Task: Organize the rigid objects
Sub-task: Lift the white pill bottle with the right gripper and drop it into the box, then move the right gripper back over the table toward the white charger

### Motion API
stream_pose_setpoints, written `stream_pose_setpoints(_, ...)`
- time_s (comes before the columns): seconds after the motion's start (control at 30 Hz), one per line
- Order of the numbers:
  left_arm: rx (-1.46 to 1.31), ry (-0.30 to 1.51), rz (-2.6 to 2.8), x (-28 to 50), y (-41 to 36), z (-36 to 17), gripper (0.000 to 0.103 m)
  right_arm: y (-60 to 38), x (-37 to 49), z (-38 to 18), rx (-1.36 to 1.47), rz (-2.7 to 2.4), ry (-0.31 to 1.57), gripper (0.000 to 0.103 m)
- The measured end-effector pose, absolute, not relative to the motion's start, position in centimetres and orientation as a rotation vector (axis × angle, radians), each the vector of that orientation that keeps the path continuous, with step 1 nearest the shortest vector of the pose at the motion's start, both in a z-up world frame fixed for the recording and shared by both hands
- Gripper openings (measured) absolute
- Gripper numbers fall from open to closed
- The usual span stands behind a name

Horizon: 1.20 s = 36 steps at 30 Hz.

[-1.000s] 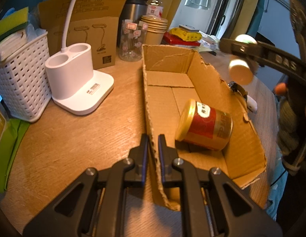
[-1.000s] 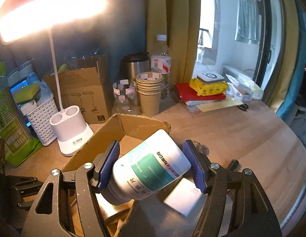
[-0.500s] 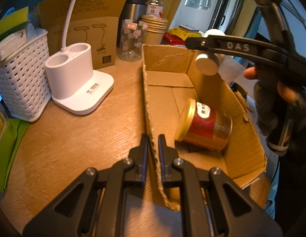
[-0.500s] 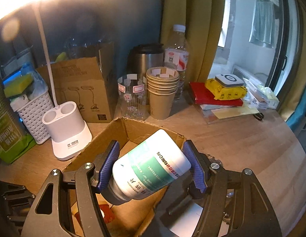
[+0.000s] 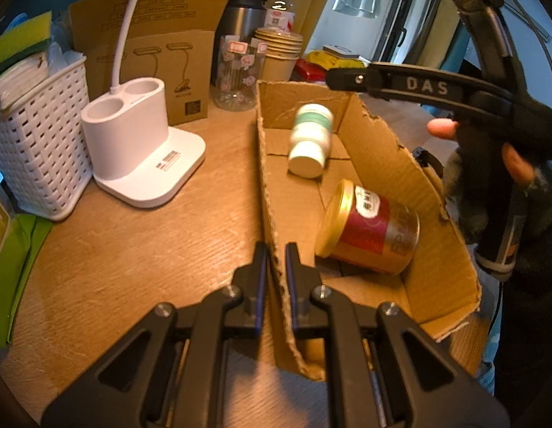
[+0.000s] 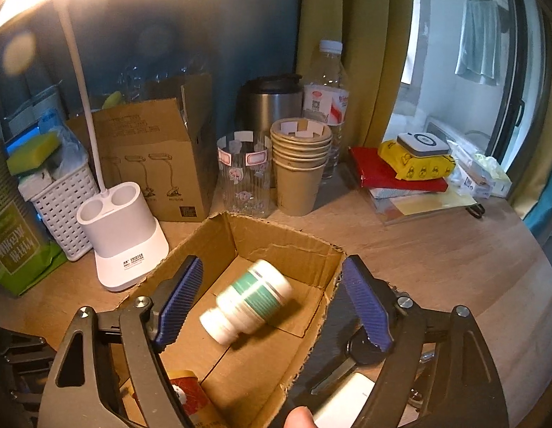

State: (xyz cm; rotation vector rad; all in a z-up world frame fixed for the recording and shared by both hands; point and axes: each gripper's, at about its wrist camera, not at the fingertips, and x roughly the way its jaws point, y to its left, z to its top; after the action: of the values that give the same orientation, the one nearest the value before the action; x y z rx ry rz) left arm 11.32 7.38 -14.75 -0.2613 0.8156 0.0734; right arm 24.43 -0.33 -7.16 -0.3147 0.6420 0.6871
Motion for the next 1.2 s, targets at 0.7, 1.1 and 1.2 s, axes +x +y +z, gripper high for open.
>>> stream_pose_setpoints(0.7,-0.247,0.808,0.083,10.9,7.2,-14.5,0.01,-7.7,20.9,-2.8,-0.234,0.561,0.539,0.084)
stream_pose_setpoints(1.1,-0.245,0.806,0.086,10.9,7.3,-14.4,0.01,-13.7,19.1,-1.9,-0.178,0.462,0.515,0.084)
stream_pose_setpoints(1.2,-0.243,0.805,0.087,10.9,7.3,-14.4,0.01,-14.9,19.0,-2.4,-0.171,0.439,0.53,0.084)
